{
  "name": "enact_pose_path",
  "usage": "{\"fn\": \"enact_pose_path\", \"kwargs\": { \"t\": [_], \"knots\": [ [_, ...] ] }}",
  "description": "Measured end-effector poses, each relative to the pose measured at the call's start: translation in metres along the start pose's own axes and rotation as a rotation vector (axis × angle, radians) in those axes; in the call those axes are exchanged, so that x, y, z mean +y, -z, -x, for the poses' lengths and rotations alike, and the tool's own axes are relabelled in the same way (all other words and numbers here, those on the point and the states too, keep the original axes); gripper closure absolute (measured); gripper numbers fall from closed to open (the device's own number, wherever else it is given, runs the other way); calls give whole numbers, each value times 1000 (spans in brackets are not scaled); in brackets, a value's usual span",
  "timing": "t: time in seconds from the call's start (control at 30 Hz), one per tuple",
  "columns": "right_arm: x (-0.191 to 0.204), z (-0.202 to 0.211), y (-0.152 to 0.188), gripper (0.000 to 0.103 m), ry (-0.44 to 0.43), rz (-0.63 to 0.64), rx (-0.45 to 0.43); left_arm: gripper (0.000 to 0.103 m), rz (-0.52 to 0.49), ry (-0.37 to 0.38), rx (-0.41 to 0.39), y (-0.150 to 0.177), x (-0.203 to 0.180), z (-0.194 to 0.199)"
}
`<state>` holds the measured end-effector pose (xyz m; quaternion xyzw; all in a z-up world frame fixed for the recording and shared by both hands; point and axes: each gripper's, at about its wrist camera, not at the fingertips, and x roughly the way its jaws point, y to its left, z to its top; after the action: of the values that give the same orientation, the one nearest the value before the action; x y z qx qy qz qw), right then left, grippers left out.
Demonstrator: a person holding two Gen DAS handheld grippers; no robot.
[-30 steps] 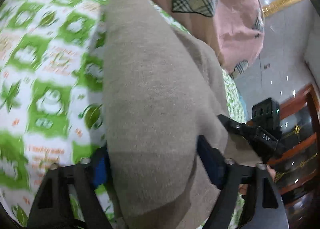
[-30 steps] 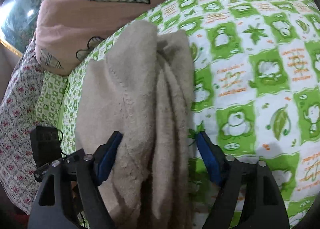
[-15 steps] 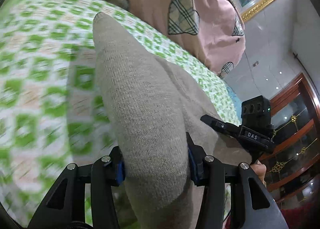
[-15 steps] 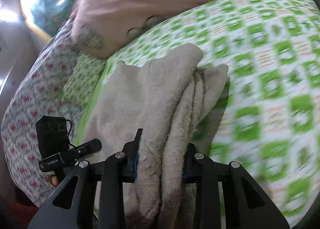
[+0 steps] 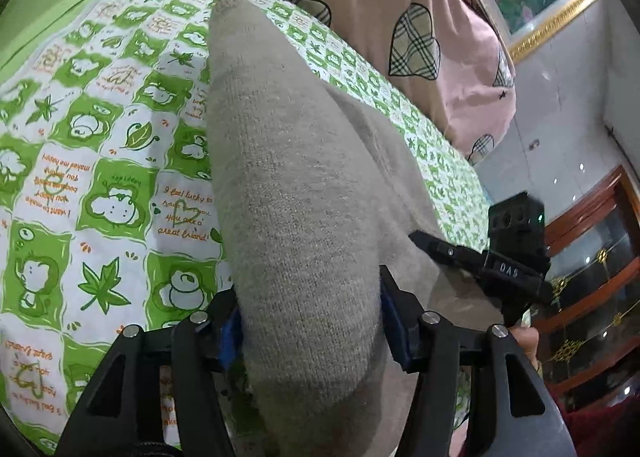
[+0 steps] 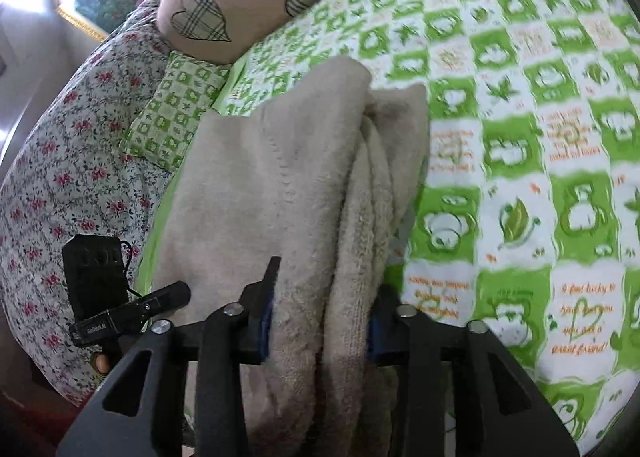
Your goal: Fold small clothes
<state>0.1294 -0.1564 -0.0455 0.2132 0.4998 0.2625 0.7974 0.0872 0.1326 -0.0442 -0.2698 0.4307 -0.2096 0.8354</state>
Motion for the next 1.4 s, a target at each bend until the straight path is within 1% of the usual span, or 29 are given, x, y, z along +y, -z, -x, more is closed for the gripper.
{"fn": "enact_pose_path", "kwargs": {
  "t": [0.07,0.1,0.17,0.2,0.23,0.37,0.43,0.5,0.53,0.57,0.6,0.63,0.67,0.7,0.73,0.8,0.83,0.87,0.93,1.0,1.03,1.1,1.13,1.2,1.23,1.3,1.33,1.37,1.4],
  "knots": [
    [-2,5,-1,54,20,-5,1,42,3,0,-2,0,2,3],
    [-1,8,-2,52,31,-3,-1,40,4,0,-5,-2,3,7],
    [0,19,-6,44,61,1,-22,35,4,-8,-17,-6,8,16],
    [0,24,-8,42,72,2,-36,30,7,-21,-31,-10,11,21],
    [0,30,-14,40,87,2,-58,29,15,-29,-50,-13,16,27],
    [8,29,-42,38,95,43,-96,29,72,-36,-102,-36,33,34],
    [15,16,-61,39,104,72,-95,29,109,-40,-104,-49,42,29],
    [17,2,-75,39,78,67,-86,29,124,-58,-99,-59,46,22],
    [17,-8,-84,45,55,58,-81,29,122,-74,-93,-64,48,17],
    [16,-13,-88,56,45,57,-79,29,120,-87,-91,-68,47,12],
    [15,-20,-93,63,43,54,-65,31,114,-107,-89,-72,46,7],
    [12,-26,-97,92,65,44,-42,32,105,-120,-82,-77,44,3],
    [11,-25,-98,92,60,34,-43,33,95,-129,-80,-82,40,-3],
    [10,-18,-98,92,37,27,-67,36,78,-142,-80,-86,37,-5],
    [11,-3,-96,92,7,33,-119,37,61,-160,-80,-89,35,-7],
    [9,15,-90,93,-9,37,-176,40,38,-210,-78,-99,34,-14],
    [6,17,-88,93,-9,29,-182,45,38,-230,-75,-105,37,-19],
    [1,14,-86,93,4,16,-167,48,43,-245,-74,-111,39,-25],
    [-8,-1,-83,93,58,1,-123,62,55,-280,-68,-124,45,-37],
    [-19,-15,-81,92,56,-34,-93,68,47,-329,-69,-132,49,-46],
    [-22,-18,-81,91,50,-47,-89,68,37,-355,-69,-135,49,-49],
    [-22,-17,-83,83,61,-62,-90,68,29,-382,-71,-139,48,-50],
    [-22,-14,-83,78,65,-72,-86,70,34,-380,-72,-139,47,-47],
    [-18,-4,-82,76,59,-80,-85,70,30,-363,-82,-135,44,-37],
    [-15,6,-78,75,48,-72,-99,70,19,-359,-91,-130,38,-29],
    [-11,24,-67,64,31,-59,-123,69,-5,-338,-115,-111,25,-7],
    [-9,33,-60,54,23,-55,-136,67,-10,-319,-122,-99,19,3],
    [-8,39,-54,51,18,-52,-144,66,-13,-304,-128,-89,14,12],
    [-6,46,-47,51,15,-49,-152,66,-19,-295,-133,-77,9,19]
  ]
}}
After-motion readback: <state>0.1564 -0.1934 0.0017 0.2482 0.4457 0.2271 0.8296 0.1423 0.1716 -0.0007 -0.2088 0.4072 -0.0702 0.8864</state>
